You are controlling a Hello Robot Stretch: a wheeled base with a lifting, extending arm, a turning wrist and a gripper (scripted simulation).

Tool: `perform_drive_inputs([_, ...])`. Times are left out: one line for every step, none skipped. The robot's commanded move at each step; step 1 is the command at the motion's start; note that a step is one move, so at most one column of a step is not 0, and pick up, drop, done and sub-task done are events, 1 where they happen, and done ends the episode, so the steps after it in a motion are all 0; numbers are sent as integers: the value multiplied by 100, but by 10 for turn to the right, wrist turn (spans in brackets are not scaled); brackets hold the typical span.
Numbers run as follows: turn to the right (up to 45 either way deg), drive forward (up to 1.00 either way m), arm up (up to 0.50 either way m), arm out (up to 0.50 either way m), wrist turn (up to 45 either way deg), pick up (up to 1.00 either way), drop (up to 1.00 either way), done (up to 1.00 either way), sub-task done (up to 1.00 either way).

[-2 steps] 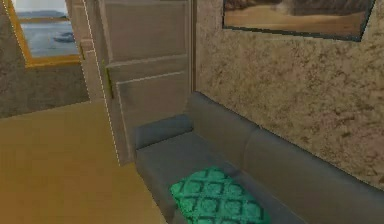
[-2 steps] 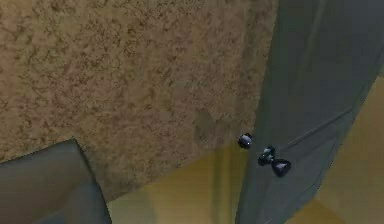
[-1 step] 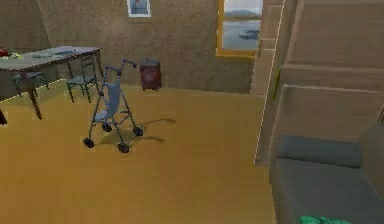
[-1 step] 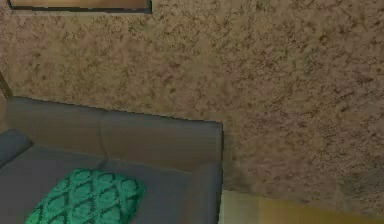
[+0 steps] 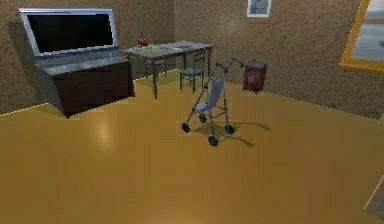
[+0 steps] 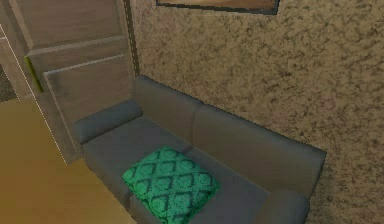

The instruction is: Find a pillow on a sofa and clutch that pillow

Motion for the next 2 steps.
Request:
perform_drive_inputs([0, 0, 50, 0, 0, 0, 0, 0, 0])
perform_drive_inputs([0, 0, 0, 24, 0, 0, 0, 0, 0])
